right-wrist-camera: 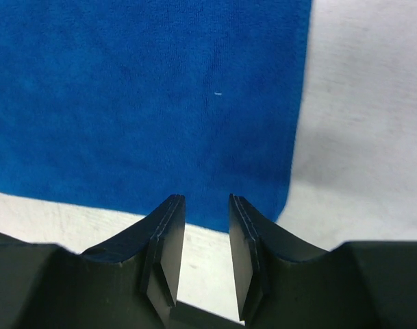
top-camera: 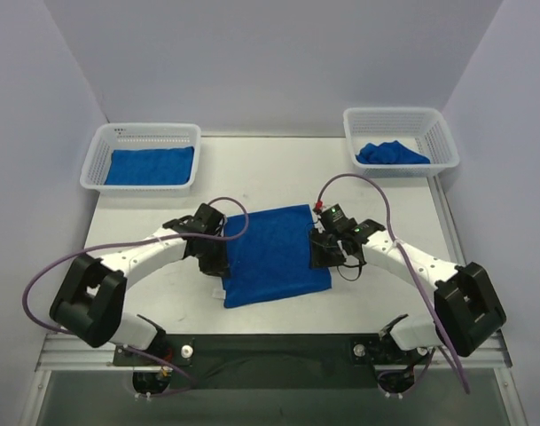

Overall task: Fold and stack the towels
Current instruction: Fold the towel

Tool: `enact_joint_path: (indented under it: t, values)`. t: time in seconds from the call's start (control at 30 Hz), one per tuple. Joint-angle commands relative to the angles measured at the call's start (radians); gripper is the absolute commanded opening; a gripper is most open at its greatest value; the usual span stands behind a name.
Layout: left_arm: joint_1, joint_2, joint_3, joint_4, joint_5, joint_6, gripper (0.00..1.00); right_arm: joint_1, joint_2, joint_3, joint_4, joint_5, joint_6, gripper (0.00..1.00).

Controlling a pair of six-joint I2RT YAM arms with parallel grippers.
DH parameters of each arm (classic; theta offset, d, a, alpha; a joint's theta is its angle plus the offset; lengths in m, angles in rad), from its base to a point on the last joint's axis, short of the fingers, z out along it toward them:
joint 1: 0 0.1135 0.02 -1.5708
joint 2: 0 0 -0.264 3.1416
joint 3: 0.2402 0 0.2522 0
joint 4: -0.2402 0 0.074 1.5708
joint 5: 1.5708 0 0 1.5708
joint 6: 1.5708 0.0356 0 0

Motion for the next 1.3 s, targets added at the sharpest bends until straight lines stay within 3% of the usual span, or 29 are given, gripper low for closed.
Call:
enact_joint_path:
  t: [0.0, 0.2, 0.5, 0.53, 0.63, 0.73, 0.93, 1.13, 1.27]
  values:
    - [0.030, 0.055, 0.042, 0.075, -0.060, 0.052, 0.16, -0.005, 0.052, -0.043, 0.108, -0.040, 0.036, 0.31]
    - [0.054, 0.109, -0.013, 0.111, -0.098, 0.067, 0.15, -0.079, 0.100, -0.195, 0.245, -0.054, 0.094, 0.27]
    - [0.119, 0.062, -0.091, 0.106, -0.117, 0.073, 0.14, -0.111, -0.012, -0.272, 0.208, -0.062, 0.107, 0.29]
    - [0.117, 0.050, -0.086, 0.098, -0.112, 0.076, 0.17, -0.104, -0.026, -0.261, 0.195, -0.061, 0.102, 0.29]
    - [0.108, -0.021, -0.068, 0.079, -0.098, 0.064, 0.45, -0.111, -0.087, -0.193, 0.162, -0.080, 0.098, 0.31]
    - [0.099, -0.095, -0.044, 0.104, -0.101, 0.047, 0.56, -0.128, -0.067, -0.078, 0.162, -0.134, 0.081, 0.32]
    - [0.116, -0.020, 0.050, 0.147, -0.100, 0.071, 0.56, -0.136, 0.110, 0.123, 0.187, -0.146, 0.052, 0.34]
    - [0.134, 0.131, 0.104, 0.204, -0.081, 0.102, 0.55, -0.159, 0.261, 0.167, 0.298, -0.149, 0.081, 0.35]
    - [0.145, 0.181, 0.108, 0.214, -0.089, 0.116, 0.48, -0.182, 0.335, 0.141, 0.364, -0.157, 0.105, 0.35]
